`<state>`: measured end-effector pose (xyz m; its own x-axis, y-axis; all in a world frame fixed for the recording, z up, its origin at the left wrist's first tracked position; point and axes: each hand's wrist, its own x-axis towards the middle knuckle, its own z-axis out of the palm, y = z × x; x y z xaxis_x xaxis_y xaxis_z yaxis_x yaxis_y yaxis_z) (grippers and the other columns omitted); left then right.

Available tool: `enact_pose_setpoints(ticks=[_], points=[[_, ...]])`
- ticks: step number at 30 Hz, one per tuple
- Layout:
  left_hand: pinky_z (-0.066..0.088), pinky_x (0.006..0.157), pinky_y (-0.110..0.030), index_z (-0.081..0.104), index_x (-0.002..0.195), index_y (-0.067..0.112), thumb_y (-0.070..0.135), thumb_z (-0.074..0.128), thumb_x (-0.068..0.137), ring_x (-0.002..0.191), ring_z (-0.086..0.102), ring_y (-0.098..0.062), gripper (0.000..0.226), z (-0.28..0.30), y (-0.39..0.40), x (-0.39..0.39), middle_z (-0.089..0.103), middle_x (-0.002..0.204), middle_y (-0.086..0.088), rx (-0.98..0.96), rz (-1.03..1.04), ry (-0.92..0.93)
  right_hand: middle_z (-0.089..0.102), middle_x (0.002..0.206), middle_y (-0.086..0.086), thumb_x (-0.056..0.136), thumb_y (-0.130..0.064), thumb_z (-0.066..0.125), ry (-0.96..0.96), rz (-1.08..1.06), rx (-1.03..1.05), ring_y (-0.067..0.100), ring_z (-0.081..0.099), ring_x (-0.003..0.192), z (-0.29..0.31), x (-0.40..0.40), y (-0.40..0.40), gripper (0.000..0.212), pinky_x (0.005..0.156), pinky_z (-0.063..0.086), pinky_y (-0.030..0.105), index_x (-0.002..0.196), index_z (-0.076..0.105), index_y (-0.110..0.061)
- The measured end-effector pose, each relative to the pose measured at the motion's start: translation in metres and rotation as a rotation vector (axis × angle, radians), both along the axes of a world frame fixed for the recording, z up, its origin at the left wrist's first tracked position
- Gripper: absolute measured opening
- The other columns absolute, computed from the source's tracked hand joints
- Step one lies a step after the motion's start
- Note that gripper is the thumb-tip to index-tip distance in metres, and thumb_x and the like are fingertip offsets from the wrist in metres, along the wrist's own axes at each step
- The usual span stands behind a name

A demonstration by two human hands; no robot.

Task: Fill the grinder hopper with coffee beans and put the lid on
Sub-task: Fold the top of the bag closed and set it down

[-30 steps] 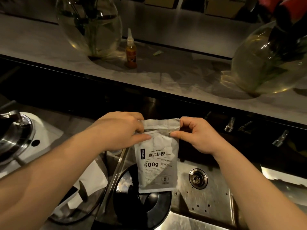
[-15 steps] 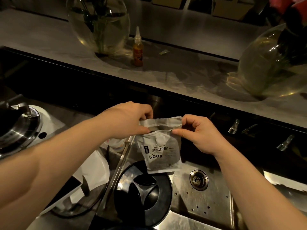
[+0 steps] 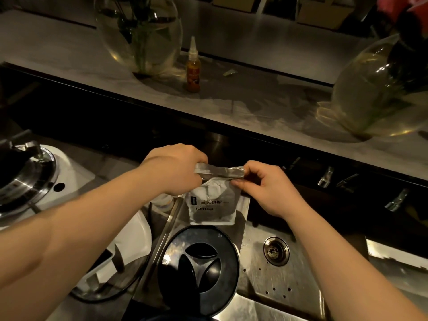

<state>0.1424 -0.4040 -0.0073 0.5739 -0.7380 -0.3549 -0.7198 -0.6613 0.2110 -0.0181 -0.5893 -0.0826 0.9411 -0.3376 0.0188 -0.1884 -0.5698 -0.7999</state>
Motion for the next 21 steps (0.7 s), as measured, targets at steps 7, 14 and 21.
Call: enact_pose_setpoints(ticks=[7,14,21], points=[[0.061,0.074,-0.035,0.070,0.112,0.043,0.040,0.069,0.098,0.086,0.067,-0.013,0.015,-0.013,0.008,0.008,0.067,0.096,0.014,-0.044,0.031,0.066,0.075,0.090,-0.002,0.094,-0.035,0.084,0.035,-0.021,0.009,0.021,0.073,0.090,-0.006,-0.001,0.002,0.020,0.085,0.061,0.056,0.086,0.069,-0.025],[0.058,0.070,-0.033,0.068,0.099,0.040,0.044,0.067,0.097,0.080,0.066,-0.012,0.005,-0.017,0.010,0.007,0.067,0.090,0.013,-0.011,0.006,0.003,0.077,0.094,-0.005,0.094,-0.034,0.083,0.069,0.004,0.019,0.017,0.073,0.095,-0.006,0.004,0.006,0.016,0.089,0.061,0.054,0.087,0.070,-0.027],[0.053,0.087,-0.028,0.035,0.133,0.046,0.059,0.076,0.088,0.111,0.061,-0.006,0.062,-0.002,0.019,-0.002,0.058,0.124,0.023,-0.299,-0.100,0.222,0.079,0.095,-0.011,0.093,-0.031,0.086,0.054,-0.099,0.123,0.013,0.075,0.094,-0.005,0.004,-0.009,0.013,0.092,0.063,0.049,0.090,0.074,-0.036]])
